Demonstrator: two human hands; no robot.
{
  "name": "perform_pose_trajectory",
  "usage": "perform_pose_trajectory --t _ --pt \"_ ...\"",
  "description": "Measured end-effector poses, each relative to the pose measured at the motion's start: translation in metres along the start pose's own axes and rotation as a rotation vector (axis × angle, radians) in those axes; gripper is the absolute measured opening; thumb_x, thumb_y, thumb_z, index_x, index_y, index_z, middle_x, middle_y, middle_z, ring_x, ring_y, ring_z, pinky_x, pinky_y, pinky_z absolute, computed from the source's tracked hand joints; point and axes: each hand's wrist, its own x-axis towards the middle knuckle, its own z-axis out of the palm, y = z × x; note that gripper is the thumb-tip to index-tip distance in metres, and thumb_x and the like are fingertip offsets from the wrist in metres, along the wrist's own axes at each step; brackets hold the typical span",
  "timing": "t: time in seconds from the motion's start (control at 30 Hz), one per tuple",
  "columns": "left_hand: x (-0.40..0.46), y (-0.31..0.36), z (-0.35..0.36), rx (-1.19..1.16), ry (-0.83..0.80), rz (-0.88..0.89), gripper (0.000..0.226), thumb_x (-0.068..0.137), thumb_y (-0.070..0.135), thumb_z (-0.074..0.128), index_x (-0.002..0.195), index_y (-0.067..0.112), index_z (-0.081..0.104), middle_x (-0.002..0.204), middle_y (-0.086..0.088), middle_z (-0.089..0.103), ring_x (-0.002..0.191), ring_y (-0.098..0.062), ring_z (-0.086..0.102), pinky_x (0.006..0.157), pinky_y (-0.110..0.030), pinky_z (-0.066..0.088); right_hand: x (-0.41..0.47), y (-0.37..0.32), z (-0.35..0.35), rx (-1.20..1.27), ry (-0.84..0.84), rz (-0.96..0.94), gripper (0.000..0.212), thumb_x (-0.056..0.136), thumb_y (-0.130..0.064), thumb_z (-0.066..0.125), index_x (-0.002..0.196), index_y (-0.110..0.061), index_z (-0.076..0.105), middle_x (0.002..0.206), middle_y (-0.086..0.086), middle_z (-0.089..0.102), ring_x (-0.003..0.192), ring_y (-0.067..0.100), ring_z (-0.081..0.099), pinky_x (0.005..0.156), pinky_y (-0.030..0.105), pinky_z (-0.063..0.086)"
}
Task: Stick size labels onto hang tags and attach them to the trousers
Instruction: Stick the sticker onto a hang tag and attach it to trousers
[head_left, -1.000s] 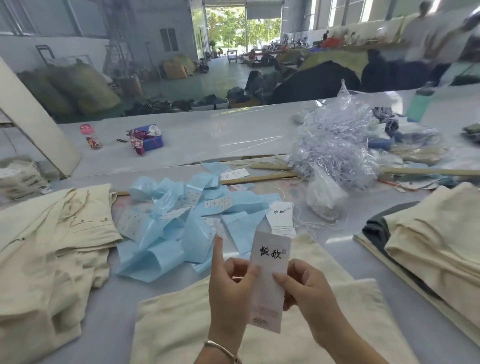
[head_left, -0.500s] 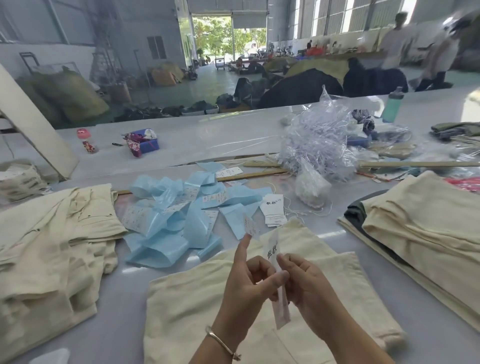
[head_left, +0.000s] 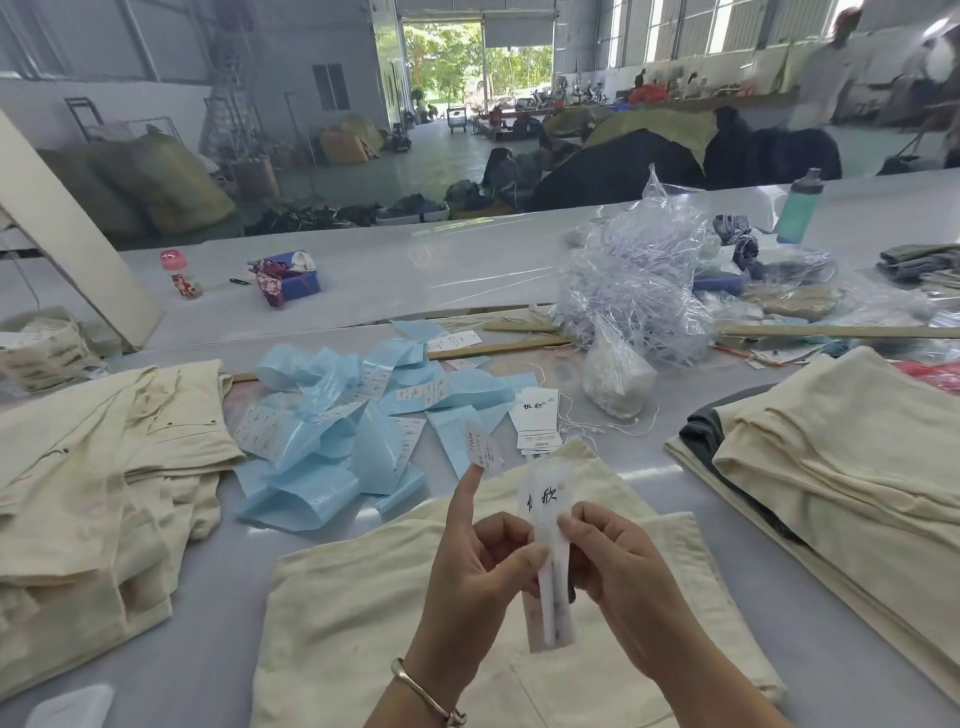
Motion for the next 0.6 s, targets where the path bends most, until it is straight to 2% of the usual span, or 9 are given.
perform_pose_trajectory --t 0.07,0.1,0.17,0.23,0.37,0.47,0.53,0.6 --pt "0.002 -0.003 0.002 0.102 0.06 0.033 0.088 0.073 0.008 0.065 0.146 0.035 0.023 0.079 -0.024 0.059 0.076 -0.034 0.059 0.078 -0.056 0.052 0.003 0.001 -0.007 -0.093 0.034 -0.022 0.012 0.087 0.0 0.058 0.077 0.004 0.056 0.067 0.022 0.058 0.056 0.025 0.05 0.051 0.029 0.044" --pt "0.004 -0.005 0.003 0.163 0.093 0.063 0.086 0.074 0.01 0.062 0.144 0.039 0.022 0.077 -0.021 0.059 0.075 -0.029 0.058 0.079 -0.051 0.052 0.006 0.001 -0.011 -0.152 0.072 -0.046 0.005 0.082 0.003 0.06 0.081 0.006 0.057 0.069 0.022 0.061 0.055 0.024 0.053 0.05 0.029 0.046" --pt "0.007 -0.008 0.003 0.261 0.161 0.128 0.083 0.075 0.013 0.058 0.144 0.04 0.02 0.071 -0.008 0.056 0.071 -0.019 0.055 0.073 -0.034 0.05 0.015 0.004 -0.022 -0.252 0.194 -0.107 0.011 0.074 0.005 0.062 0.081 0.003 0.054 0.067 0.019 0.06 0.052 0.023 0.055 0.048 0.027 0.047" --pt "0.012 -0.011 0.002 0.336 0.231 0.163 0.082 0.077 0.015 0.055 0.146 0.04 0.018 0.07 0.002 0.054 0.067 -0.013 0.052 0.068 -0.025 0.048 0.028 0.009 -0.037 -0.343 0.31 -0.146 0.017 0.077 0.011 0.058 0.078 -0.003 0.048 0.063 0.016 0.054 0.05 0.021 0.05 0.047 0.025 0.045" --pt "0.022 -0.019 -0.006 0.476 0.359 0.201 0.08 0.089 0.015 0.053 0.14 0.06 0.011 0.071 0.005 0.052 0.065 -0.012 0.052 0.071 -0.036 0.053 0.065 0.022 -0.073 -0.502 0.432 -0.1 0.023 0.082 0.006 0.054 0.078 -0.016 0.049 0.061 0.008 0.053 0.049 0.017 0.046 0.046 0.028 0.042" --pt "0.028 -0.028 -0.015 0.58 0.423 0.175 0.084 0.095 0.007 0.053 0.141 0.062 0.009 0.071 0.006 0.052 0.064 -0.011 0.055 0.069 -0.041 0.055 0.108 0.03 -0.093 -0.556 0.413 0.027 0.022 0.078 0.009 0.052 0.074 -0.013 0.055 0.065 0.007 0.053 0.058 0.022 0.047 0.056 0.031 0.038" --pt "0.032 -0.035 -0.02 0.598 0.46 0.126 0.084 0.096 0.008 0.052 0.141 0.062 0.007 0.074 0.0 0.056 0.068 -0.014 0.062 0.068 -0.042 0.058 0.145 0.03 -0.101 -0.53 0.386 0.111 0.021 0.075 0.011 0.053 0.072 -0.01 0.056 0.069 0.008 0.053 0.06 0.021 0.045 0.055 0.028 0.038" --pt "0.036 -0.042 -0.026 0.625 0.5 0.103 0.084 0.096 0.007 0.052 0.142 0.059 0.006 0.071 0.0 0.055 0.065 -0.014 0.062 0.064 -0.035 0.057 0.187 0.027 -0.107 -0.459 0.364 0.158 0.023 0.075 0.014 0.052 0.071 -0.009 0.055 0.07 0.009 0.053 0.06 0.021 0.044 0.053 0.027 0.037"
